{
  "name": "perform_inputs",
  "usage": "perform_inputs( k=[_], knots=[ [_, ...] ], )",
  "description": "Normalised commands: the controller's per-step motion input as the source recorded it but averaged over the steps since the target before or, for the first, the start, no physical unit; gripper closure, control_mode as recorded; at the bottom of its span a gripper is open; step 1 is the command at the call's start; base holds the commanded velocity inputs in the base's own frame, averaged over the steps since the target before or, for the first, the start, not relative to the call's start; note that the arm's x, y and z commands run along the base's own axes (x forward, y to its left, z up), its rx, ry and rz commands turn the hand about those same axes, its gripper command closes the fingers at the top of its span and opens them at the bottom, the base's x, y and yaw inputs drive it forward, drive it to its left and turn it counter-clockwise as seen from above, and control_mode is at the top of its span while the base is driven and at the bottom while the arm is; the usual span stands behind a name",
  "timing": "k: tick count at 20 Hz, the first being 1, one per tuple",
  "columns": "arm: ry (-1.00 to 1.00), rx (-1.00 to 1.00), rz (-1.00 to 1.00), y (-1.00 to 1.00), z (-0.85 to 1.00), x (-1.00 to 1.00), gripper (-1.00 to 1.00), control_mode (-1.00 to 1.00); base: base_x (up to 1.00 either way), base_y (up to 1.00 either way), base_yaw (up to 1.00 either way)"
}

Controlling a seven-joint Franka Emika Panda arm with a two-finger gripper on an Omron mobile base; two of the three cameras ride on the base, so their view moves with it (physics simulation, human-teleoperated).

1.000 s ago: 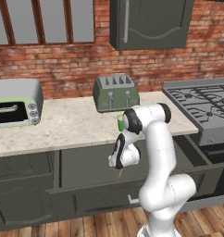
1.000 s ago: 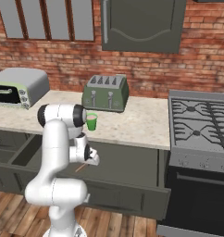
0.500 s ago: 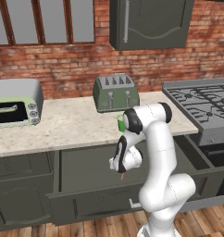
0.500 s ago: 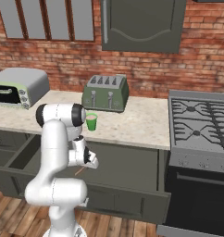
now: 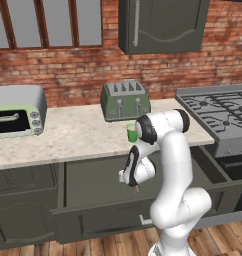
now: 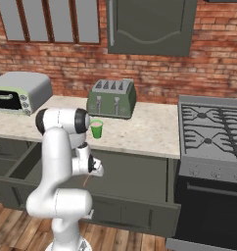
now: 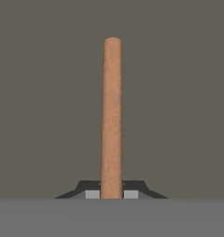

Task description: Pick up the straw from the left drawer and put it inside the smoothie cup.

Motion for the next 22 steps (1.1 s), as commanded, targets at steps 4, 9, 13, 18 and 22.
perform_inputs(
  k=[4, 9, 13, 18, 22],
  knots=[
    [-0.09, 0.07, 0.13, -0.31, 0.97, 0.00, 1.00, -1.00, 0.00, 0.00, 0.00],
    [-0.15, 0.11, 0.16, -0.32, 1.00, 0.00, 1.00, -1.00, 0.00, 0.00, 0.00],
    [-0.20, 0.14, 0.17, -0.31, 1.00, 0.00, 1.00, -1.00, 0.00, 0.00, 0.00],
    [-0.18, 0.17, 0.18, -0.42, 1.00, 0.00, 1.00, -1.00, 0.00, 0.00, 0.00],
    [-0.13, 0.17, 0.18, -0.57, 1.00, 0.01, 1.00, -1.00, 0.00, 0.00, 0.00]
  ],
)
